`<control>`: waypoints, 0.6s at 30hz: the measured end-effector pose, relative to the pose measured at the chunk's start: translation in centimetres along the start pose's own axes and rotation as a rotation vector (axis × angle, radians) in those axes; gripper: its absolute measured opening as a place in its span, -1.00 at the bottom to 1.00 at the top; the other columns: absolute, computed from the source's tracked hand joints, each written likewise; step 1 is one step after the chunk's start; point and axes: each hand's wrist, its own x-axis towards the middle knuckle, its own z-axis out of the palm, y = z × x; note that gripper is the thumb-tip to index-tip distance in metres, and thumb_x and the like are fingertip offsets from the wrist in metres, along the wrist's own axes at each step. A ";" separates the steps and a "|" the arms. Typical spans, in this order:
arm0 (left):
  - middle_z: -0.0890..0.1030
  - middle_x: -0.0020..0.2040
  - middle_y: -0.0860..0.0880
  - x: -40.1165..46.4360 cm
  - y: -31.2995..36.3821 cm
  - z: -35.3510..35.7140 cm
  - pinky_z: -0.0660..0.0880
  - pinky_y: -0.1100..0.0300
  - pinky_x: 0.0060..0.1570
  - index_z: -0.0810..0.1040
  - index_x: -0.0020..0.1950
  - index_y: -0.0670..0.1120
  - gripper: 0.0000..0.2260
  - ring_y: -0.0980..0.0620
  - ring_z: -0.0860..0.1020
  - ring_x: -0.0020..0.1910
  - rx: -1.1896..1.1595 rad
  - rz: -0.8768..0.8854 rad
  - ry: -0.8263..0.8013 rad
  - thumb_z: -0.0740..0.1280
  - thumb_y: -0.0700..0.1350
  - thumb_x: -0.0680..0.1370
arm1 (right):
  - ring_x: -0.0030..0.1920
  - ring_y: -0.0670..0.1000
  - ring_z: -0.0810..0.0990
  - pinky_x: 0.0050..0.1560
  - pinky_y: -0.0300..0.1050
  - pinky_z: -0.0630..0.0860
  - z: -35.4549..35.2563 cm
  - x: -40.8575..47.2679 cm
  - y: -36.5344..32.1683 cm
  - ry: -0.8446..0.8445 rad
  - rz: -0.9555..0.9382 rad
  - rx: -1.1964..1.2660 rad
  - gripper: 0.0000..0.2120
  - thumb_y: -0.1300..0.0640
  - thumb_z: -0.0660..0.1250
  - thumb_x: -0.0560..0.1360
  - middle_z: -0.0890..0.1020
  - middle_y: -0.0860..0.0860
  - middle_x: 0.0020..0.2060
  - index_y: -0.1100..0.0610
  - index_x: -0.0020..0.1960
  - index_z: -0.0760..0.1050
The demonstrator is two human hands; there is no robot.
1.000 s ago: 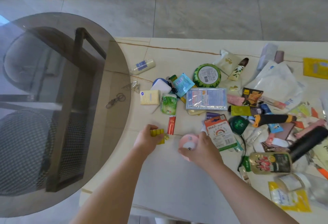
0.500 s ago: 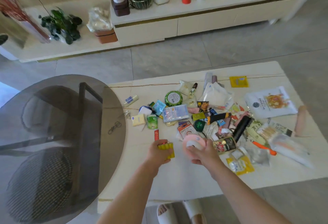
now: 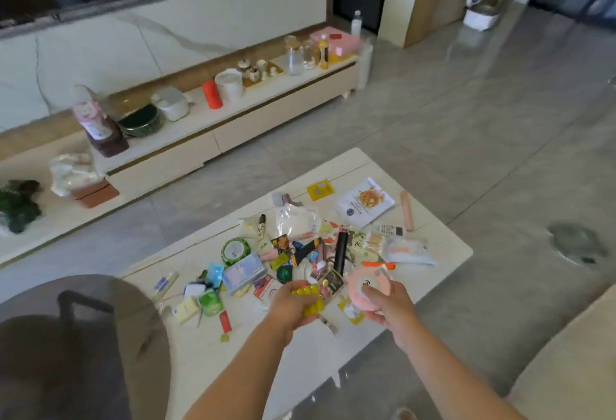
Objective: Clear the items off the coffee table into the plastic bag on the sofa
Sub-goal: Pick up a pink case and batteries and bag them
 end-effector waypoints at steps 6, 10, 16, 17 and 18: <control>0.54 -0.08 -0.08 -2.2 2.1 10.9 0.59 0.12 -0.15 0.45 0.24 -0.14 -0.66 0.00 0.56 -0.19 0.159 0.061 -0.151 0.38 -0.31 0.48 | 0.03 0.13 0.57 -0.36 -0.18 0.55 -10.4 0.2 -1.5 0.106 0.008 0.151 -0.57 0.19 0.44 0.43 0.52 0.15 0.15 0.13 0.25 0.41; 0.54 -0.12 -0.07 -3.2 3.0 18.4 0.59 0.10 -0.14 0.47 0.21 -0.15 -0.67 0.01 0.56 -0.23 0.241 0.100 -0.224 0.40 -0.31 0.48 | 0.02 0.13 0.57 -0.42 -0.23 0.53 -16.9 0.3 -2.8 0.158 -0.025 0.205 -0.58 0.17 0.44 0.43 0.55 0.16 0.14 0.12 0.24 0.42; 0.55 -0.01 -0.11 -3.4 3.3 28.0 0.59 0.15 -0.21 0.44 0.22 -0.14 -0.64 0.00 0.57 -0.18 0.375 0.166 -0.294 0.43 -0.28 0.46 | -0.20 0.01 0.55 -0.50 -0.30 0.47 -25.2 0.8 -3.5 0.281 -0.069 0.249 -0.67 0.14 0.43 0.44 0.59 0.11 -0.02 0.15 0.16 0.47; 0.54 -0.01 -0.12 -3.4 3.4 29.5 0.58 0.15 -0.22 0.44 0.21 -0.14 -0.64 0.00 0.56 -0.18 0.395 0.174 -0.302 0.43 -0.28 0.46 | -0.26 -0.01 0.53 -0.53 -0.32 0.45 -26.4 0.8 -3.6 0.297 -0.081 0.261 -0.70 0.15 0.43 0.44 0.59 0.09 -0.09 0.16 0.14 0.49; 0.54 0.01 -0.14 -3.4 3.4 30.9 0.58 0.16 -0.23 0.44 0.21 -0.14 -0.65 -0.01 0.56 -0.17 0.417 0.178 -0.317 0.43 -0.27 0.46 | -0.31 -0.03 0.50 -0.55 -0.33 0.42 -27.7 0.8 -3.7 0.317 -0.090 0.269 -0.73 0.16 0.42 0.45 0.59 0.07 -0.16 0.17 0.12 0.51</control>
